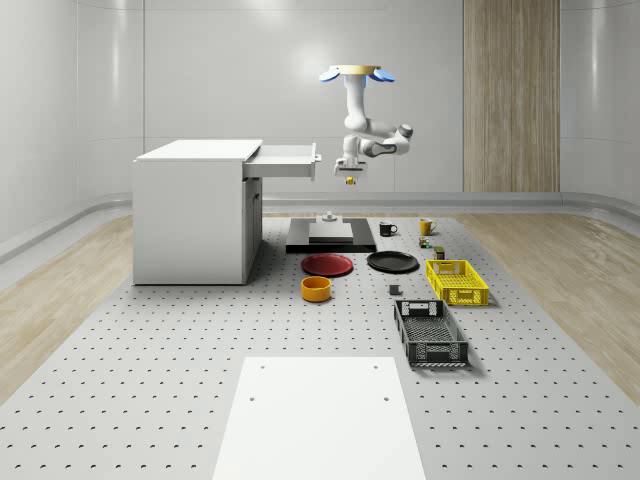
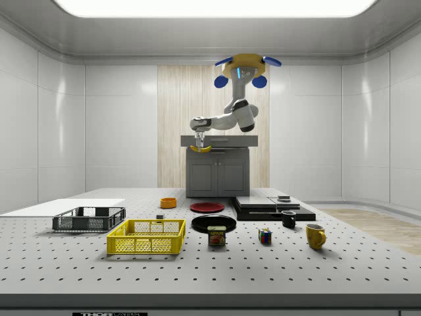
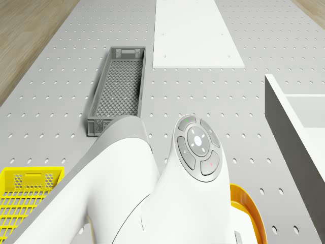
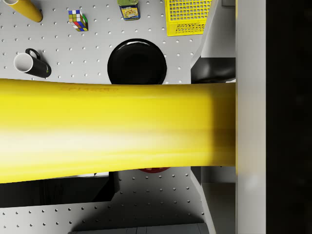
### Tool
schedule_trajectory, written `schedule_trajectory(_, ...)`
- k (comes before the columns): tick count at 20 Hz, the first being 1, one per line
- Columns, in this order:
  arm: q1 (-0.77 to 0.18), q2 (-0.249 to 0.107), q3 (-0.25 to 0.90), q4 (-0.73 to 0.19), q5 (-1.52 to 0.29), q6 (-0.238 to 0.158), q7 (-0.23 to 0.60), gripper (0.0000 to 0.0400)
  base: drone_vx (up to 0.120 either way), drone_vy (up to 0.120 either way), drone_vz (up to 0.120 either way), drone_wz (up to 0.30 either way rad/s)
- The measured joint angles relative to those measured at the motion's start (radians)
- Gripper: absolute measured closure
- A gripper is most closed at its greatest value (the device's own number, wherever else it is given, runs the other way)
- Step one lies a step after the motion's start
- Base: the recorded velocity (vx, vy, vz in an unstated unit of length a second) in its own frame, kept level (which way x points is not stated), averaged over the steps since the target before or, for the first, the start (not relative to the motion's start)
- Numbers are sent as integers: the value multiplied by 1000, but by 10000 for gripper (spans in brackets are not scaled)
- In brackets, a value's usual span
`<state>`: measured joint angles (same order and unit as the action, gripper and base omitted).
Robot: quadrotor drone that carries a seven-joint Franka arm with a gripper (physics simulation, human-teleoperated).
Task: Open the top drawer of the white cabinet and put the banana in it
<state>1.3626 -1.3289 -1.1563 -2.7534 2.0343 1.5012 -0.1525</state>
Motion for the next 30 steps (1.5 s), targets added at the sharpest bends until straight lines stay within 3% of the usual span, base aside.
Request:
schedule_trajectory(13, -3, 6, 1, -1, 3, -6, 2, 207, -120, -68, 120, 0)
schedule_trajectory(30, -7, 14, 3, -1, 7, -12, 5, 207, -120, -115, 120, 0)
